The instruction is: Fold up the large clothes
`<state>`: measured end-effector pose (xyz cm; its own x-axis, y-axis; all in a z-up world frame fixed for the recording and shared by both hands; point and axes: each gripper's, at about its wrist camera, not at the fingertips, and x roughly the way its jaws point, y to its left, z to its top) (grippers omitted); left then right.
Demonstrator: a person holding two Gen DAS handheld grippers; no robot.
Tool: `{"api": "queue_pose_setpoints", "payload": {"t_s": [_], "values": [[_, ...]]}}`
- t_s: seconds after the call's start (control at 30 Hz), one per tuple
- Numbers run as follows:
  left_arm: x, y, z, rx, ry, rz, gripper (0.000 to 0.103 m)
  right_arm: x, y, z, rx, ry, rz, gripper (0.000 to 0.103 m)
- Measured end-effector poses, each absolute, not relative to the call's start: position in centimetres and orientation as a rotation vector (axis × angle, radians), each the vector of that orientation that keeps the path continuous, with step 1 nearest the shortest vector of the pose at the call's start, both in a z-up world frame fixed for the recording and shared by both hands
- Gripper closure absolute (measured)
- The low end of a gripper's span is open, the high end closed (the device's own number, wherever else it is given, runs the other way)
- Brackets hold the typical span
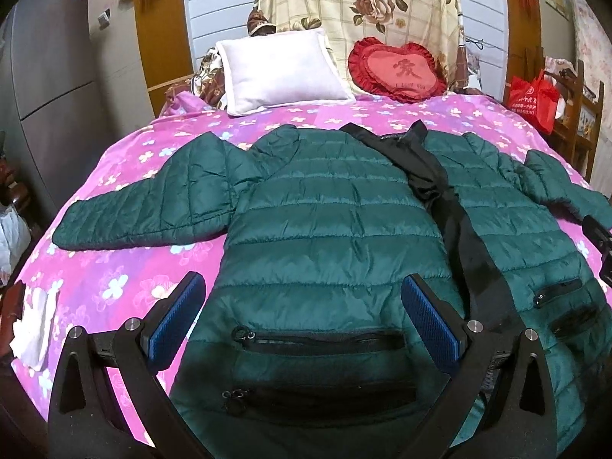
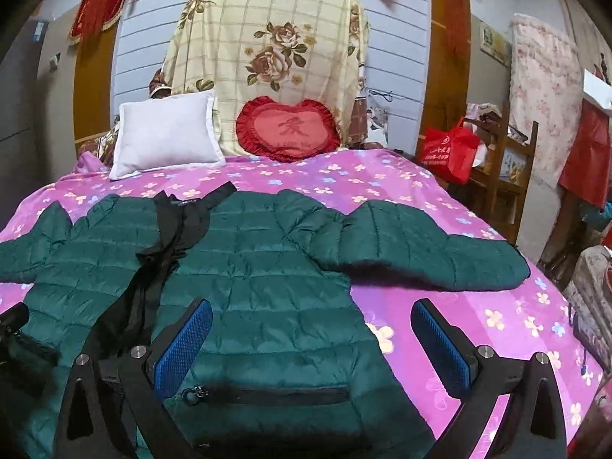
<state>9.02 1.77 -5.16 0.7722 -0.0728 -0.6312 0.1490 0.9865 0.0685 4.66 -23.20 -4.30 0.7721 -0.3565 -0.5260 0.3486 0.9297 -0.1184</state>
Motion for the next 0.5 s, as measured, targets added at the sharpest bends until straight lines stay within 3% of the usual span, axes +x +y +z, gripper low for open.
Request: {"api": "queue_pose_setpoints", "payload": {"t_s": [0.5], "values": [[9.11, 1.7, -5.58, 0.126, 0.691, -0.121, 0.0, 4.74, -22.64, -4.61, -0.024, 0.588, -0.365, 0.0]]}}
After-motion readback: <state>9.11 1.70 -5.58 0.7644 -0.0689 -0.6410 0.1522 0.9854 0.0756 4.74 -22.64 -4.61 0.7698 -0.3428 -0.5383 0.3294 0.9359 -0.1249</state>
